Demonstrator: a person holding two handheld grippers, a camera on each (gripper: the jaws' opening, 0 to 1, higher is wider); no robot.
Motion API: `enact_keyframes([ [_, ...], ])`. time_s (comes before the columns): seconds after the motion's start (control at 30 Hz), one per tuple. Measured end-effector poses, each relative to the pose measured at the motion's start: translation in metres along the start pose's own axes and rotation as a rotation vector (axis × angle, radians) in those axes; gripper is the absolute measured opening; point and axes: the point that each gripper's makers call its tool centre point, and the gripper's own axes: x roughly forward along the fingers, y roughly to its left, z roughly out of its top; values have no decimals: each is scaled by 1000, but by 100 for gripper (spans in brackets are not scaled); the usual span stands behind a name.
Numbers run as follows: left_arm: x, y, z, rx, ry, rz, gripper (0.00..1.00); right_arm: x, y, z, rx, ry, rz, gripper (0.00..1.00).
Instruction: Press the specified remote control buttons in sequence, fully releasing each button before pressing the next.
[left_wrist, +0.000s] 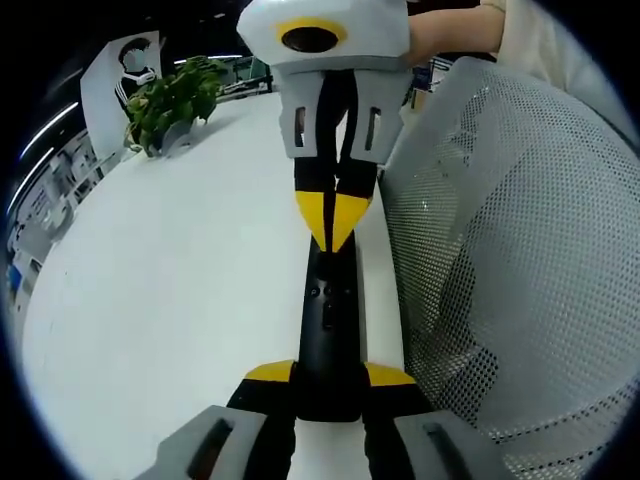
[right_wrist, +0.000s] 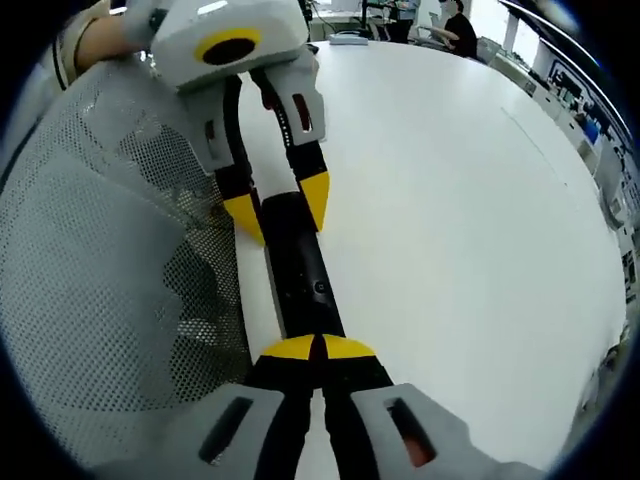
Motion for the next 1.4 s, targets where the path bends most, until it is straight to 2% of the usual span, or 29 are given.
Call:
enact_keyframes([
  [0.27,0,0,0,2,-1,-1,24,1,0,0,-21,34,35,0],
  [0.53,0,0,0,3,-2,-1,24,1,1,-1,-79,63,21,0],
  [0.67,0,0,0,4,-2,-1,24,0,0,-1,-71,44,16,0],
  [0.8,0,0,0,3,-2,-1,24,0,-1,-1,-27,13,8,0],
  [0.93,0,0,0,2,-2,-2,24,-1,-1,-1,-60,27,-5,0],
  [1.03,0,-1,0,2,-2,-2,24,-3,-4,6,-65,7,-14,0],
  [1.1,0,-1,0,2,-2,-3,24,-3,-3,11,-31,-18,6,0],
  [1.4,0,0,0,0,-3,-3,24,5,1,6,-44,16,28,0],
])
